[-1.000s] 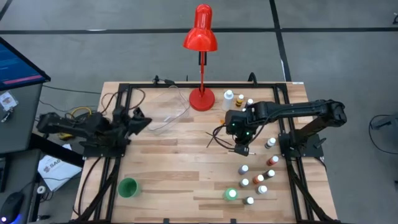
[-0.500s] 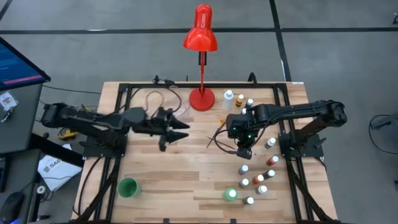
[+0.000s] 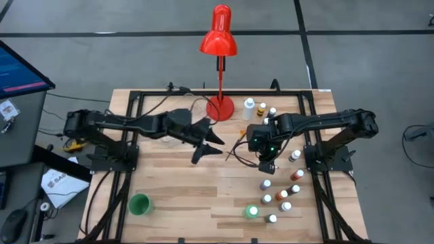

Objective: Pick & Place Paint Supplies
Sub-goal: Put the black paintbrush into the green cup

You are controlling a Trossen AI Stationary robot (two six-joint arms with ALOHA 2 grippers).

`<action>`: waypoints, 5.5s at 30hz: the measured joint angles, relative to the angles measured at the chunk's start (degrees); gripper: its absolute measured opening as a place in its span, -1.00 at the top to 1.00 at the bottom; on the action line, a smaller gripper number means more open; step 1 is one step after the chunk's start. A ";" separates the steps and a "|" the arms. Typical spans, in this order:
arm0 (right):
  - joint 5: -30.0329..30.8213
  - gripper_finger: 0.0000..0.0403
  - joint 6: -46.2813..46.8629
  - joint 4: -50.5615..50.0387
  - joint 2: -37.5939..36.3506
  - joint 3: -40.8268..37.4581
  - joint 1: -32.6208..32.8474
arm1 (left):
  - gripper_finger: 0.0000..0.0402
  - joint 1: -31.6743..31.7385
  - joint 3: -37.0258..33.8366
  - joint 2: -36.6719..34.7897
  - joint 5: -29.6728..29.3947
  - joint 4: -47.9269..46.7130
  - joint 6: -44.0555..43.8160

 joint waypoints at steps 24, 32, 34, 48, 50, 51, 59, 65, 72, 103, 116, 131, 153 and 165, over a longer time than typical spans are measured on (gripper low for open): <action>0.00 1.00 0.00 3.83 0.00 0.00 -0.37 | 0.07 0.39 0.14 5.74 2.49 -1.18 12.03; 0.00 1.00 0.00 4.24 0.00 0.00 -0.33 | 0.07 0.79 0.13 7.13 2.49 -1.15 12.03; 0.00 1.00 0.00 4.24 0.00 0.00 -0.33 | 0.07 0.79 0.12 7.56 2.52 -0.88 12.04; -0.20 1.00 0.00 4.99 0.00 0.00 0.11 | 0.21 0.79 0.10 8.65 3.84 -0.57 12.01; -0.20 1.00 0.00 5.41 0.00 0.00 0.11 | 0.28 0.76 0.10 8.65 4.52 -0.38 12.01; -0.20 1.00 0.00 5.84 0.00 0.00 0.11 | 0.31 0.76 0.10 8.64 4.52 -0.35 12.01; -0.22 1.00 -0.02 6.51 0.00 0.00 0.11 | 0.47 0.76 0.10 8.56 4.78 1.18 11.83; -0.22 1.00 -0.01 7.01 0.00 0.00 0.11 | 0.64 0.76 0.10 8.56 4.93 1.46 11.81; -0.22 1.00 0.00 7.63 0.00 0.00 0.11 | 0.92 0.76 0.10 8.56 4.90 1.56 11.60; 0.02 1.00 -0.46 8.17 0.00 -0.02 0.09 | 0.53 0.83 0.06 7.92 9.04 0.88 8.95; 0.00 1.00 -0.47 9.64 0.00 -0.02 0.09 | 0.51 0.83 0.02 8.01 7.75 -3.71 10.45; 0.00 1.00 -0.17 10.51 0.01 -0.02 0.11 | 0.53 0.57 0.02 7.57 6.87 -6.06 10.98; -0.17 1.00 -0.18 10.62 0.00 -0.02 0.11 | 0.79 0.55 0.02 7.57 6.31 -7.17 13.34; -0.39 1.00 0.02 11.26 0.02 -0.02 0.11 | 0.99 0.58 0.02 7.57 5.97 -7.18 13.27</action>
